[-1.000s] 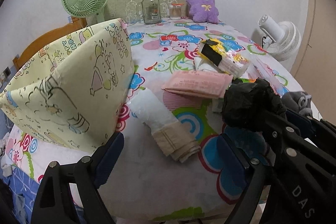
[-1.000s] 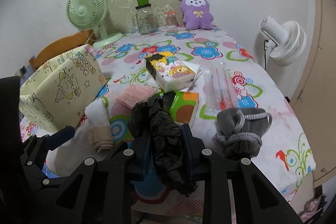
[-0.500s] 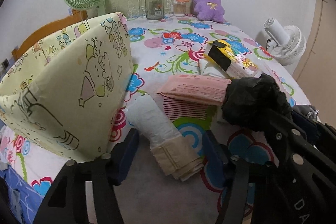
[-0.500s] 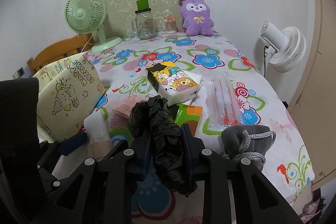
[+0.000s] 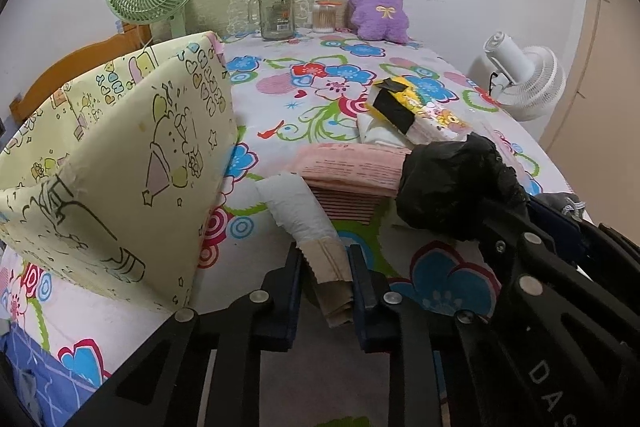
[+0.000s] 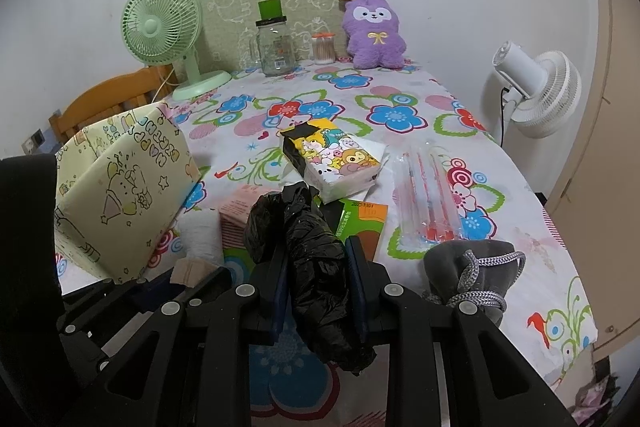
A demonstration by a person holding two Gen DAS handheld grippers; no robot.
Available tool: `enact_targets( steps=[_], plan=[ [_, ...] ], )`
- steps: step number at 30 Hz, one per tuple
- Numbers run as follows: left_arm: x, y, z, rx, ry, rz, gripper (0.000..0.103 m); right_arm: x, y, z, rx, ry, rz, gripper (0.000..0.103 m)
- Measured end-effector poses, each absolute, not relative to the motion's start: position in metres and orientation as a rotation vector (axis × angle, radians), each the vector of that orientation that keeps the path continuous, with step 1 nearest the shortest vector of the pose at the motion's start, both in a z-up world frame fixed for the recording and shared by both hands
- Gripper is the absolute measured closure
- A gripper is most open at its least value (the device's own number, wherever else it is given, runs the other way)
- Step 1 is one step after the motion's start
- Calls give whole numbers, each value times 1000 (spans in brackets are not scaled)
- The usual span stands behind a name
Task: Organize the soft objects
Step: 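Grasp the rolled white-and-beige cloth with the left tool while the right tool holds the black bag, then carry the cloth and black bag with both tools over the fabric box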
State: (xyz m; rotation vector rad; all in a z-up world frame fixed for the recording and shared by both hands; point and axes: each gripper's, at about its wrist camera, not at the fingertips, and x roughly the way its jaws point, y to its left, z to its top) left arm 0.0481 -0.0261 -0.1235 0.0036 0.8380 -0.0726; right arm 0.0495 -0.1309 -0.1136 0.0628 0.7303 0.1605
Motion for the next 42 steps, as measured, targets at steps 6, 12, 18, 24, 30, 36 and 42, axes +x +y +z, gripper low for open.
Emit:
enact_targets(
  steps=[6,12,18,24,30,36,42],
  plan=[
    [41,-28,-117,14,816,-87,85,45,-133,-109,62,728,146,73],
    [36,-29,-108,20,797,-89,88,39,-134,-102,67,720,146,73],
    [33,-30,-95,19,769,-87,90,34,-135,-89,69,690,141,73],
    [33,-30,-85,18,745,-87,94,33,-138,-78,76,666,134,73],
    [32,-31,-82,21,738,-84,98,32,-139,-76,83,660,134,73],
    [32,-31,-81,25,735,-80,101,30,-138,-74,88,659,141,73],
    [32,-31,-72,31,722,-77,101,30,-139,-67,94,649,142,73]
  ],
)
